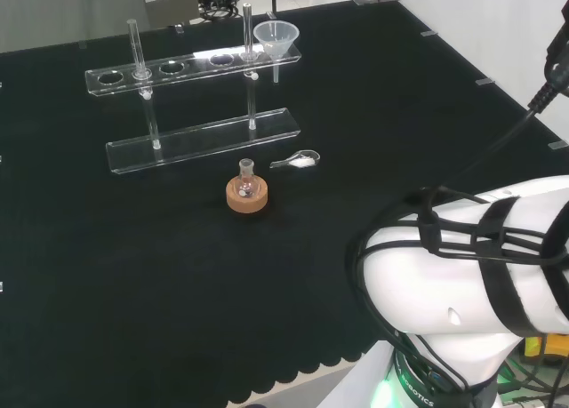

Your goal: Pick up the funnel from the transparent funnel stand.

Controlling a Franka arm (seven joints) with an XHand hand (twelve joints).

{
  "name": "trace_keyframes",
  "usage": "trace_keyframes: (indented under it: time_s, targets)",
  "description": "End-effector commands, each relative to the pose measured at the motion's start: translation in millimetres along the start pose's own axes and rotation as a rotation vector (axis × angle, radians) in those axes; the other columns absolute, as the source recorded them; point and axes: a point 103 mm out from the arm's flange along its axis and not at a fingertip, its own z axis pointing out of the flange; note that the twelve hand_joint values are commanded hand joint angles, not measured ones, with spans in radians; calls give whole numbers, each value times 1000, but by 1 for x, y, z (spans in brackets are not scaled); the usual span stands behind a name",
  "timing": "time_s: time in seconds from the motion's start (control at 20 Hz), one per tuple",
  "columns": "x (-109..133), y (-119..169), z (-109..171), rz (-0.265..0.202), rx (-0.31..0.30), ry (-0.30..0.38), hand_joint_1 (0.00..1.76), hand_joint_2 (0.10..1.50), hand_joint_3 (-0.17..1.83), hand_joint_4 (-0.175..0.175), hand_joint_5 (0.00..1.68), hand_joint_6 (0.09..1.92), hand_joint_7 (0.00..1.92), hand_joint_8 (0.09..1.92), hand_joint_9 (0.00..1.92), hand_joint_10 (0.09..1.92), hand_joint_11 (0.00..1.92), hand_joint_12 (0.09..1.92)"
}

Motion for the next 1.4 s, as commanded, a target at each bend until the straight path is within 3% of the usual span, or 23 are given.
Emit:
trace_keyframes:
  time_s: [0.05, 0.25, 0.5, 0.6, 0.7, 0.9, 1.1, 1.4]
  targets:
    - [-6, 2, 0, 3, -8, -3, 80, 1096, 446, -2, 195, 87, 21, 511, 313, 502, 94, 1353]
    - [-29, 9, -3, 39, -5, 30, 3, 1199, 384, 3, 200, 87, 0, 483, 182, 579, 32, 1366]
    - [-43, 19, -1, 32, 5, 15, 0, 1207, 376, 3, 201, 87, 0, 480, 173, 590, 29, 1369]
    - [-40, 24, 3, 29, 11, 1, 0, 1208, 375, 2, 202, 87, 0, 480, 172, 592, 29, 1369]
    - [-23, 29, 10, 23, 17, -13, 0, 1208, 374, 2, 203, 87, 0, 480, 172, 593, 29, 1370]
    - [-39, 54, 18, 36, 33, -5, 0, 1209, 371, 2, 206, 87, 0, 480, 171, 596, 28, 1371]
    - [-35, 79, 31, 30, 46, -15, 0, 1208, 368, 1, 207, 87, 0, 481, 170, 599, 28, 1372]
    - [-54, 147, 61, 10, 85, -6, 0, 1197, 358, -2, 210, 87, 5, 485, 171, 605, 23, 1374]
